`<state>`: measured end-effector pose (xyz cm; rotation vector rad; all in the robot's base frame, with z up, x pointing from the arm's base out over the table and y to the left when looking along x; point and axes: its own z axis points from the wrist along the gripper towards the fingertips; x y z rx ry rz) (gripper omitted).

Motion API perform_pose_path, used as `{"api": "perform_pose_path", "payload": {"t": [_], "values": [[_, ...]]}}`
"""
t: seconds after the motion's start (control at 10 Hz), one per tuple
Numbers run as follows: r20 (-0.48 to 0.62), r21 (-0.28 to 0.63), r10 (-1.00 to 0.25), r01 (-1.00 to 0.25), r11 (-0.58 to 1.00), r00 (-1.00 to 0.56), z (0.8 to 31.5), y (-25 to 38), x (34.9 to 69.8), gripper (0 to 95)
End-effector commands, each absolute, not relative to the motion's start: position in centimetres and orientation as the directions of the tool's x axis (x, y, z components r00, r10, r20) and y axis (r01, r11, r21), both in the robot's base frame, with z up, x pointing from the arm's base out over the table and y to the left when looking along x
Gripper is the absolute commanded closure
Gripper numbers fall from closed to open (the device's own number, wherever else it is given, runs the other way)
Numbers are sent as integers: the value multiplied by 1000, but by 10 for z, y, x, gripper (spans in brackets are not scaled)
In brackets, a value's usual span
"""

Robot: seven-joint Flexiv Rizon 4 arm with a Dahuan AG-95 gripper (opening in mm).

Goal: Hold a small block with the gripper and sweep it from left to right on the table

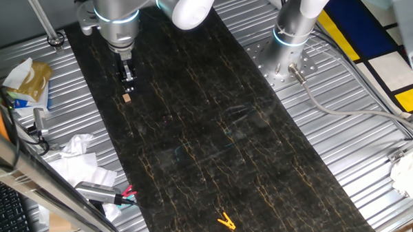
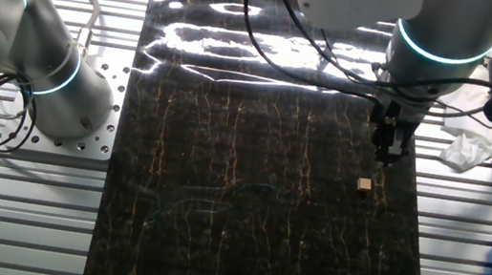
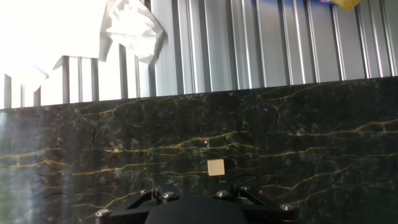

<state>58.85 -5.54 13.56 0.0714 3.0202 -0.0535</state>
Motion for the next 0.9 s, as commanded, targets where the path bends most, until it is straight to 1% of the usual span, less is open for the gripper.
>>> {"api": "perform_pose_path", "payload": {"t": [0.1, 0.9], "values": [[-120, -31, 46, 50, 998, -992, 135, -56, 588, 570], [-121, -32, 51, 56, 998, -991, 129, -57, 590, 570]]}}
